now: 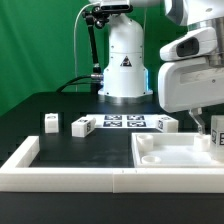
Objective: Assemble one leg
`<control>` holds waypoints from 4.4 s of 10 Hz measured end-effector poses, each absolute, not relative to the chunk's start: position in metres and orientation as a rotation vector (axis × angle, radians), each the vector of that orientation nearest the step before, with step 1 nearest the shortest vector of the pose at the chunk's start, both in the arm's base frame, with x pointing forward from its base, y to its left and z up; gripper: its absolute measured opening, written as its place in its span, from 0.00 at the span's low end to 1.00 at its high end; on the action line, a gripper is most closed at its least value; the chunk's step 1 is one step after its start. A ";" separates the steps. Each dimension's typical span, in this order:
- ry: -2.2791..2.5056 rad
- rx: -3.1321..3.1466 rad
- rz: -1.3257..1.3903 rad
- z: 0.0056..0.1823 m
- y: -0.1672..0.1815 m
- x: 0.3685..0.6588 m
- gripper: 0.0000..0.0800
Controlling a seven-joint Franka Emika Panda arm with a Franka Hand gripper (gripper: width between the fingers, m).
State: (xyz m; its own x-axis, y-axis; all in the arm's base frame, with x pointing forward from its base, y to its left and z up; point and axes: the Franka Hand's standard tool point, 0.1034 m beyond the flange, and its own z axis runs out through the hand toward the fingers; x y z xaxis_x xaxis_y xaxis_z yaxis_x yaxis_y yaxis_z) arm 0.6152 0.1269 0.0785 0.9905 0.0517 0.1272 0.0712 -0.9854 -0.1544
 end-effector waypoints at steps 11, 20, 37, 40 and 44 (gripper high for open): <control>0.619 -2.877 -0.146 0.075 0.118 0.615 0.38; 1.435 -2.545 -0.036 0.073 0.125 0.612 0.48; -0.432 -3.014 -0.135 0.076 0.111 0.615 0.81; -0.433 -3.014 -0.135 0.076 0.111 0.615 0.47; -0.391 -3.018 -0.133 0.076 0.111 0.615 0.36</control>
Offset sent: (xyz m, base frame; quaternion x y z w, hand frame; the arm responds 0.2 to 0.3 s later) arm 0.0000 0.0000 0.0000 0.0000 0.0000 0.0000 1.0000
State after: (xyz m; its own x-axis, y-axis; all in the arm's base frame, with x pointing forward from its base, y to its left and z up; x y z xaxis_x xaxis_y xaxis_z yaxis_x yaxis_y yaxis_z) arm 0.6145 0.1112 0.0762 0.9633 0.2497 0.0985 0.2580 -0.9625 -0.0835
